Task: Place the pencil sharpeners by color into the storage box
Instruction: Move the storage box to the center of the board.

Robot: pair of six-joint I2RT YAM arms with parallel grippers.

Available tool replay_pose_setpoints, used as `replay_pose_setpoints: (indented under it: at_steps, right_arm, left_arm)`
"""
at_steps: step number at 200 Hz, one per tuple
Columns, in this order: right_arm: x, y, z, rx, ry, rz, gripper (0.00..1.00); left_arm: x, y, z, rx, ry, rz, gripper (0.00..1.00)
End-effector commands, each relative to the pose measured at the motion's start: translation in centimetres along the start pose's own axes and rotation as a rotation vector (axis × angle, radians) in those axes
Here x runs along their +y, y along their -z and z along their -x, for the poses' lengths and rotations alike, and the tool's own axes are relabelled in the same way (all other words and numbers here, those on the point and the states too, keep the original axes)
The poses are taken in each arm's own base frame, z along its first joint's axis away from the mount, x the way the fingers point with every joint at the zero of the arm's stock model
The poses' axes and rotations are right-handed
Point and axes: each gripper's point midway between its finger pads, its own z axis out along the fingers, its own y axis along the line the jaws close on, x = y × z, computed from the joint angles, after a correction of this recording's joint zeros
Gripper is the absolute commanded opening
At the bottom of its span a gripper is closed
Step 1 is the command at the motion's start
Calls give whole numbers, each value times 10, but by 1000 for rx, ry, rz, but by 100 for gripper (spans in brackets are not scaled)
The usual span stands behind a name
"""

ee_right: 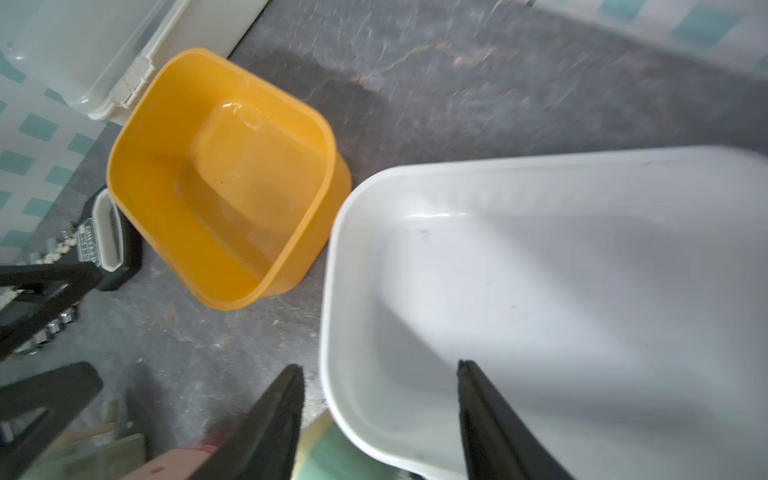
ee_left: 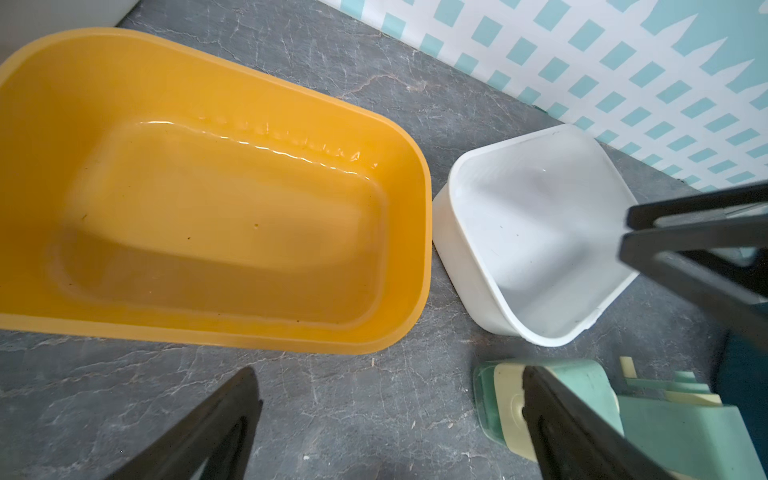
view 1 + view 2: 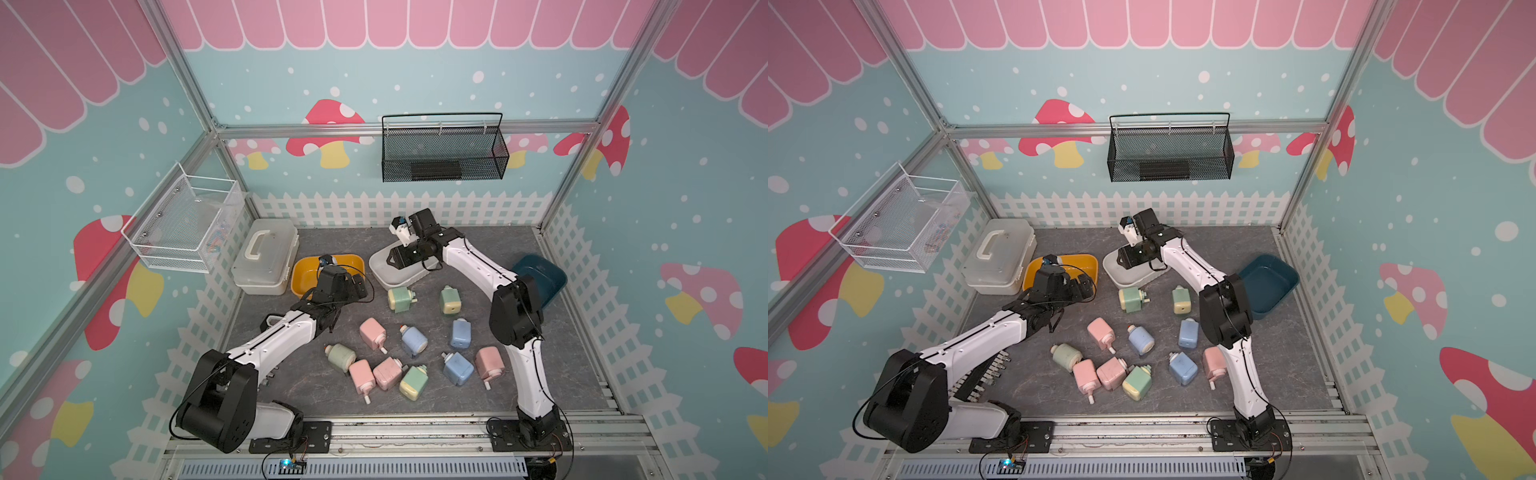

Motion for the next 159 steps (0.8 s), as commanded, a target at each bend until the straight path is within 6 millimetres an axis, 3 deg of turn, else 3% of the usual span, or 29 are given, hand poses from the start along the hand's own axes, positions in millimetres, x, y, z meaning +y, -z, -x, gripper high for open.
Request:
replay_pose_setpoints:
  at_steps: [1,27,60,88,159]
  right_arm:
    - [-57,11,-13,37,47,-133,67]
    - [-98,16,-14,46,53,-188,69]
    - [-131,13,-15,75,138,-285,67]
    - [-147,0,-21,107,177,-332,63]
    - [-170,-30,-19,69,89,-373,47]
  left_arm:
    - [-5,-2,4,12,-3,-14,99]
    - [-6,-2,6,16,-7,-13,99]
    - [-5,-3,5,18,-5,-7,99]
    - [-4,-5,4,26,-5,-3,99]
    - [-5,-14,2,47,-1,4,99]
